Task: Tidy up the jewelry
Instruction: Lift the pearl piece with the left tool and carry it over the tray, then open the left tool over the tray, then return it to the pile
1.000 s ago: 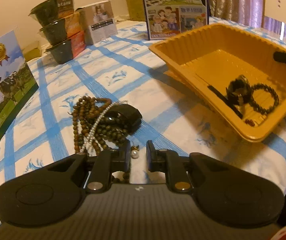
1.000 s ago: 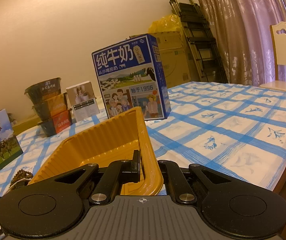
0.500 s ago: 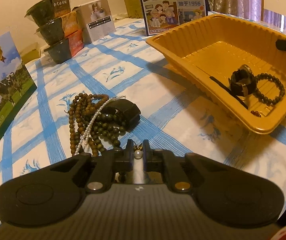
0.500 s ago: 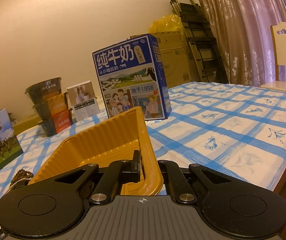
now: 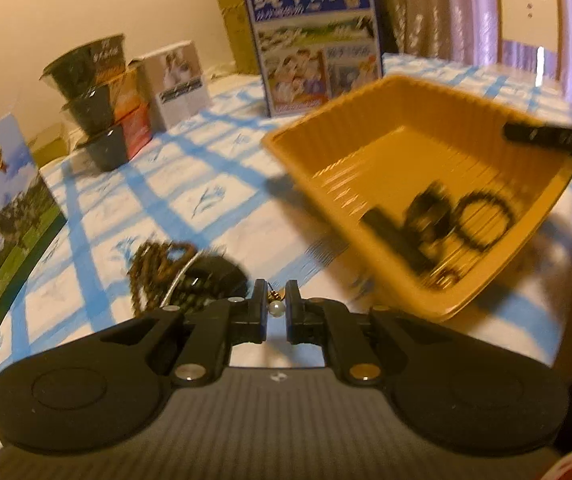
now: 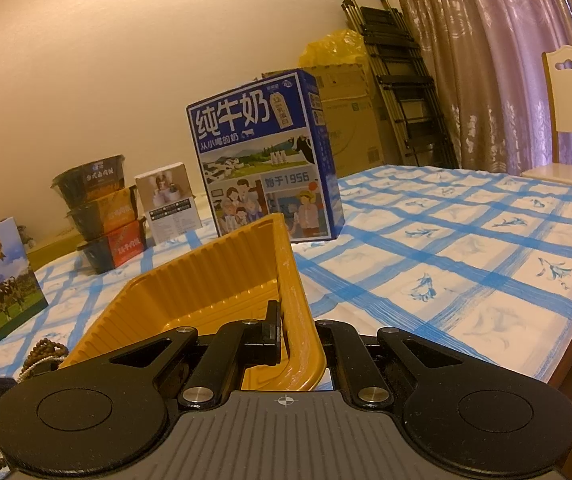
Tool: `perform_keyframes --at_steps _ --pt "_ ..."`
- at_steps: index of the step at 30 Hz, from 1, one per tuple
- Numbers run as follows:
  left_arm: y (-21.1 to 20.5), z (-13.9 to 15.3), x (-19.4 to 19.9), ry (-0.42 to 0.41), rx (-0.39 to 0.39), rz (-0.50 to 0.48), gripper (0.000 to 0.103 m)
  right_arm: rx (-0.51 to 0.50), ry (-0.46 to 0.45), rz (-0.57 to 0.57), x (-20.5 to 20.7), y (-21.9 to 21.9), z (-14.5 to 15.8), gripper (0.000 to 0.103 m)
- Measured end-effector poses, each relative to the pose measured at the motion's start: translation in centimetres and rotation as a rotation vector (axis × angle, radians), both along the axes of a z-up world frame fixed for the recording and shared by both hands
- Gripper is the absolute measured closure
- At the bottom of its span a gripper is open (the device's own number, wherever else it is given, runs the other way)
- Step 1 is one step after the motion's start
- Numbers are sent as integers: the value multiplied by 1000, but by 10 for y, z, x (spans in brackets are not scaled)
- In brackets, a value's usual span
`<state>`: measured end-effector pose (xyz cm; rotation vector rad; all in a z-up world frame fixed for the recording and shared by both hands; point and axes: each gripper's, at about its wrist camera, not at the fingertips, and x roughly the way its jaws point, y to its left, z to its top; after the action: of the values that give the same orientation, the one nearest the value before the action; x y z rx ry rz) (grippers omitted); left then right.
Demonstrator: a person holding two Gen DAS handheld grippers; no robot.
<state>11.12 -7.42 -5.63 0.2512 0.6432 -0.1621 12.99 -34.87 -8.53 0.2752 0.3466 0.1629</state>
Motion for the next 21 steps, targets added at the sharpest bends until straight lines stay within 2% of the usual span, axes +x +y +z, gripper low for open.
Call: perform_keyframes --at_steps 6,12,21 --pt "-23 22 3 -6 -115 -68 96 2 -1 0 0 1 0 97" --pt "-61 21 20 70 -253 -149 96 3 -1 1 0 1 2 97" --pt "-90 8 47 133 -310 -163 96 14 -2 6 -1 3 7 97"
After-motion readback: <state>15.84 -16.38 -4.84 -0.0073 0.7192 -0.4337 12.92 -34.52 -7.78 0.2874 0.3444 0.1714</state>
